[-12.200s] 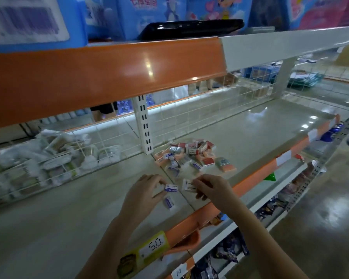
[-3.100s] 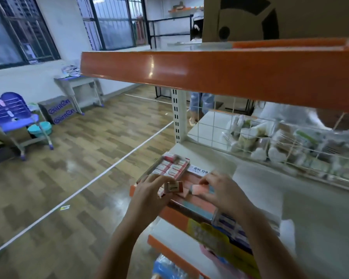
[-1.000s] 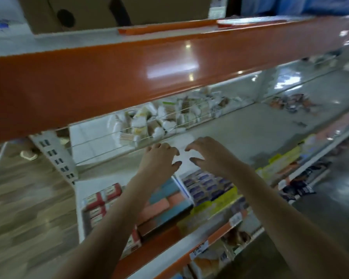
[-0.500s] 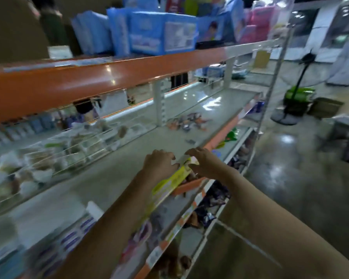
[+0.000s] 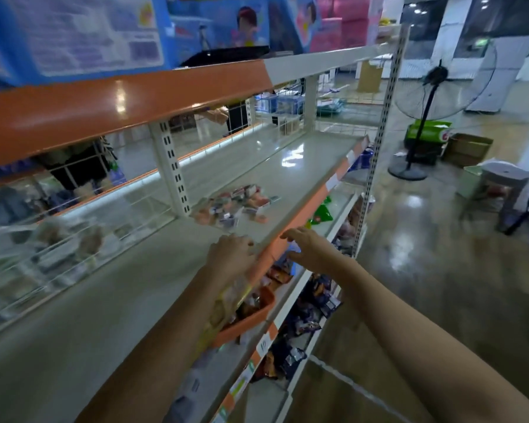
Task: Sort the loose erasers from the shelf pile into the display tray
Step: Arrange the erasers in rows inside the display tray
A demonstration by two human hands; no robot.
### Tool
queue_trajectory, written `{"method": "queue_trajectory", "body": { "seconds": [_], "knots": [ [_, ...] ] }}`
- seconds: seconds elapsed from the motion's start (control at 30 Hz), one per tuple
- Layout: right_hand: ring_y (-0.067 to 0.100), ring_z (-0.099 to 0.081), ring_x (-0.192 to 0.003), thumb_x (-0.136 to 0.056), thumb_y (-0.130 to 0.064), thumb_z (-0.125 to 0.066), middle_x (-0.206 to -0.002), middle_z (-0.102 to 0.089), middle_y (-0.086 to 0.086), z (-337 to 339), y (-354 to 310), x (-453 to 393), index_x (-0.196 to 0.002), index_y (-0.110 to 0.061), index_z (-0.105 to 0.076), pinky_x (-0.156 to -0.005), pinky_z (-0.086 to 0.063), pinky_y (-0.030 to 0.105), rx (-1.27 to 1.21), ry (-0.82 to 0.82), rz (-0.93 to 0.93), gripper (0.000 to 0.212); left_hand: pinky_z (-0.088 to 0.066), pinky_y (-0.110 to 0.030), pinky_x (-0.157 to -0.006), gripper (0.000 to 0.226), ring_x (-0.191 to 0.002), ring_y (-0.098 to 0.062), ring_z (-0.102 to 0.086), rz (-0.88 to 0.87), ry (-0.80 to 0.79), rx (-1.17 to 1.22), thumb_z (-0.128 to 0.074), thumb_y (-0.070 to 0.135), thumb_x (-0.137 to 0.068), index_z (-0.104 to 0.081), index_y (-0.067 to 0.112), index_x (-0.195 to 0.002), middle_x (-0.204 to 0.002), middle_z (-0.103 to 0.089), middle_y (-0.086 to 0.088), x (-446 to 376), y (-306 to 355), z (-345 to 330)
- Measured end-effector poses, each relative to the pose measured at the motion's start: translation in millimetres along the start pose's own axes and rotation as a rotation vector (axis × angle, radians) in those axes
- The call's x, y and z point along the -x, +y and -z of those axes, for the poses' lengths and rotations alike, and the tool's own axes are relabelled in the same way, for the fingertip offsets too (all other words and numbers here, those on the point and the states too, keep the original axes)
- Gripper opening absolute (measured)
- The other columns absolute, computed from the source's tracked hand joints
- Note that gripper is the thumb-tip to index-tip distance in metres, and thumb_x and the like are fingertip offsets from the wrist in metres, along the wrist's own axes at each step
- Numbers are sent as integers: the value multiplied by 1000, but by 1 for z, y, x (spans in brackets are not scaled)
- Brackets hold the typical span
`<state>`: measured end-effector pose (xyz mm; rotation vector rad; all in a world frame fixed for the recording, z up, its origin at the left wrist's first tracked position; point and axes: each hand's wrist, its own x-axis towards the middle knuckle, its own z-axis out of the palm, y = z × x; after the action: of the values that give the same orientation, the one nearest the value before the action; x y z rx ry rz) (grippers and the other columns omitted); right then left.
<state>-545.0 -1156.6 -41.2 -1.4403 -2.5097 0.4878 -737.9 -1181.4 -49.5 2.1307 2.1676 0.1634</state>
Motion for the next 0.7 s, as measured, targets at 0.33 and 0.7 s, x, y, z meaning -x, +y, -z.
{"method": "queue_trajectory", "body": {
  "seconds": [0.33, 0.7],
  "knots": [
    [28, -52, -115, -93, -27, -54, -131, -49, 9, 3, 48, -138, -133, -14, -44, -92, -40, 33, 71, -38, 56, 43, -47, -38, -79, 40, -109, -29, -55, 210, 162, 87, -61, 33, -87, -56, 17, -123, -121, -57, -12, -118, -51, -11],
    [25, -44, -114, -94, -32, -45, -124, -49, 7, -36, 65, -196, -124, -14, -49, -91, -39, 35, -32, -11, 248, 36, -48, -34, -71, 18, -88, -24, -58, 496, 351, 160, -59, 31, -87, -61, 19, -100, -103, -63, -4, -148, -50, -39]
  ]
}}
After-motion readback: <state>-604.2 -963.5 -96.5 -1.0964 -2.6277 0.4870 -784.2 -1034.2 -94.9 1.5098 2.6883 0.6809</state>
